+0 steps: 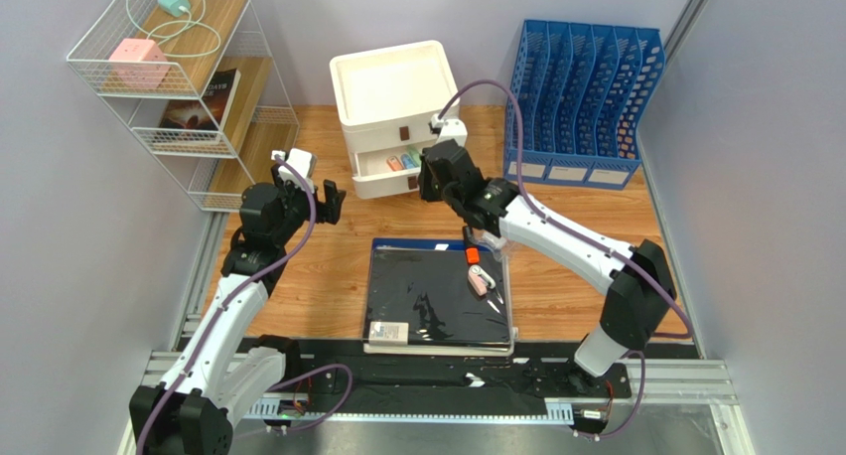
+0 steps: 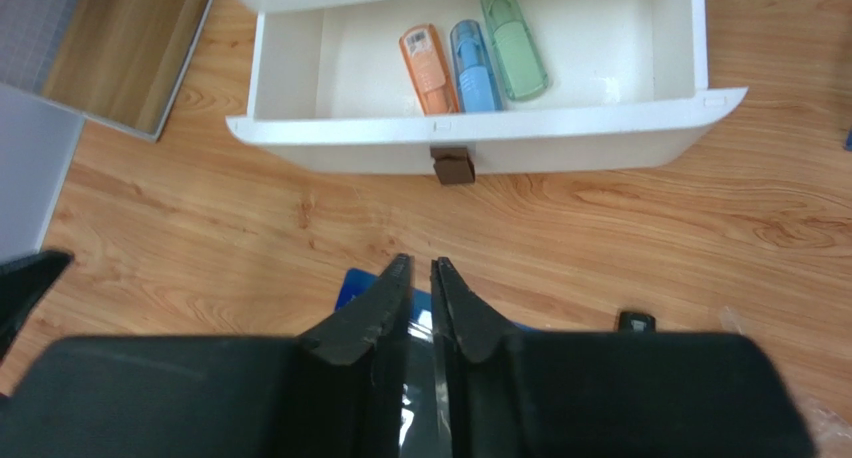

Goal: Organize the desk
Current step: Place the stationery in the drawer, then close the drawer in the storage box.

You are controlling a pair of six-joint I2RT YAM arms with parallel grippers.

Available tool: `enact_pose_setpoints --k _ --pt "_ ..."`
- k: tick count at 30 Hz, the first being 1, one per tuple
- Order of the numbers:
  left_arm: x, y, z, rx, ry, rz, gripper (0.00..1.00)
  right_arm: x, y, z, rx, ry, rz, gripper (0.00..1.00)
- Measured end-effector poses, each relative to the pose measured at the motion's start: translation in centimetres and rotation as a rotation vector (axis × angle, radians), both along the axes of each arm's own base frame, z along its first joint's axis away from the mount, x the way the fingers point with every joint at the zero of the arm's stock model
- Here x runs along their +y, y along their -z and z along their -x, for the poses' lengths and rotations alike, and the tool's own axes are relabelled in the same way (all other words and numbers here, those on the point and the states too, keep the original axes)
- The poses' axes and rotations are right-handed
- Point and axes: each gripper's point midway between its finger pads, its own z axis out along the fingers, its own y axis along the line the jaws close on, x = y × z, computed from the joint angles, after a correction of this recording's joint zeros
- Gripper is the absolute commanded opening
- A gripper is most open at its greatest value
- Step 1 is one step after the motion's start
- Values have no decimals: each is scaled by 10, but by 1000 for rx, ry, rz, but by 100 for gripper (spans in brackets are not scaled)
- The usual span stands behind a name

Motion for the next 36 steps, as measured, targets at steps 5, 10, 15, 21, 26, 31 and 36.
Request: enact_pose_setpoints --k 5,10,15,21,26,31,36 --pt "0 0 -1 0 -2 0 86 2 28 26 -35 -11 71 15" --pt "-4 -24 -26 17 -1 -3 85 -7 75 23 -3 26 171 21" --pt "-8 -96 -79 -75 -27 9 85 -6 91 10 -22 56 215 21" --pt "-2 -121 -118 -102 -98 21 85 9 99 -9 -40 64 242 22" --pt "2 -87 -157 -20 -160 3 85 16 93 -20 -56 69 232 22" --pt "0 -34 -190 109 -189 -11 85 11 85 -33 -70 91 216 22" --pt "-4 -33 -209 109 -194 2 72 4 85 -45 -71 111 221 21"
